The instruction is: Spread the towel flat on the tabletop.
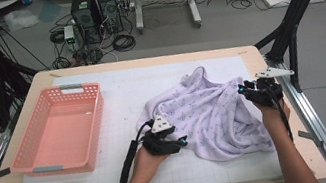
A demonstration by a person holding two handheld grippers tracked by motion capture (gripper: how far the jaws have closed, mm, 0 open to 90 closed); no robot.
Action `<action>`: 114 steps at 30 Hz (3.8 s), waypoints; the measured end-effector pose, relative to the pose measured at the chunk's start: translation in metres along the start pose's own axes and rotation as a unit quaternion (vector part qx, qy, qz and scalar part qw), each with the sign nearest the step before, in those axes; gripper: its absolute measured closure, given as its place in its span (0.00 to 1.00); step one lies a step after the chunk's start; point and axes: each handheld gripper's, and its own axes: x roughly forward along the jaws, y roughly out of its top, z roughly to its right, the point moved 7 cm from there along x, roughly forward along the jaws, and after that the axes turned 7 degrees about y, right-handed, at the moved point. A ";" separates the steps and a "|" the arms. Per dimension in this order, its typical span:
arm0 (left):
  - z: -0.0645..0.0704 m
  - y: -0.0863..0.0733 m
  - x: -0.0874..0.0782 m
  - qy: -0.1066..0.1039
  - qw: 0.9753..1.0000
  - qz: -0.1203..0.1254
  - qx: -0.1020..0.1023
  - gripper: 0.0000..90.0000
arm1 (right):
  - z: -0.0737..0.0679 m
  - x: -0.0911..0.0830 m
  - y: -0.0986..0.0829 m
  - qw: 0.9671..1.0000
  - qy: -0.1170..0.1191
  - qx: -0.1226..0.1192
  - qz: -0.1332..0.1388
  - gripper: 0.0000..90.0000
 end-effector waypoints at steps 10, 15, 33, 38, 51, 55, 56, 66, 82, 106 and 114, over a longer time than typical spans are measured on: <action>0.014 0.000 0.010 0.019 0.997 -0.027 0.065 0.55 | -0.009 -0.005 -0.013 1.000 0.026 -0.001 -0.007 0.73; 0.003 0.001 0.006 0.031 0.996 -0.039 0.070 0.97 | -0.016 -0.004 -0.013 0.999 0.036 -0.008 -0.010 0.72; -0.147 0.001 -0.057 0.210 0.972 0.020 -0.102 0.98 | -0.028 -0.006 -0.017 0.997 0.080 0.000 -0.014 0.68; -0.147 -0.005 -0.063 0.185 0.976 0.025 -0.112 0.92 | -0.029 -0.004 -0.018 0.996 0.084 0.005 -0.017 0.67; -0.101 0.006 -0.071 0.128 0.987 0.066 -0.075 0.50 | -0.033 0.008 -0.021 0.996 0.084 0.006 -0.034 0.65; -0.079 0.013 -0.062 0.094 0.992 0.070 -0.054 0.52 | -0.041 0.005 -0.023 0.995 0.096 -0.002 -0.031 0.65; -0.074 0.012 -0.057 0.086 0.993 0.063 -0.051 0.52 | -0.044 0.005 -0.024 0.994 0.100 -0.006 -0.032 0.64; -0.051 0.000 -0.005 0.061 0.997 -0.015 -0.045 0.39 | -0.077 0.019 -0.061 0.975 0.195 -0.021 -0.106 0.54; -0.062 0.005 0.005 0.126 0.992 -0.017 0.010 0.91 | -0.102 0.017 -0.070 0.968 0.198 -0.025 -0.152 0.90; -0.088 0.002 -0.019 0.126 0.990 0.014 -0.059 0.47 | -0.095 0.009 -0.025 0.982 0.181 0.019 -0.048 0.60; -0.082 0.002 -0.029 0.097 0.994 0.020 -0.050 0.49 | -0.079 0.022 -0.012 0.984 0.173 0.038 -0.016 0.58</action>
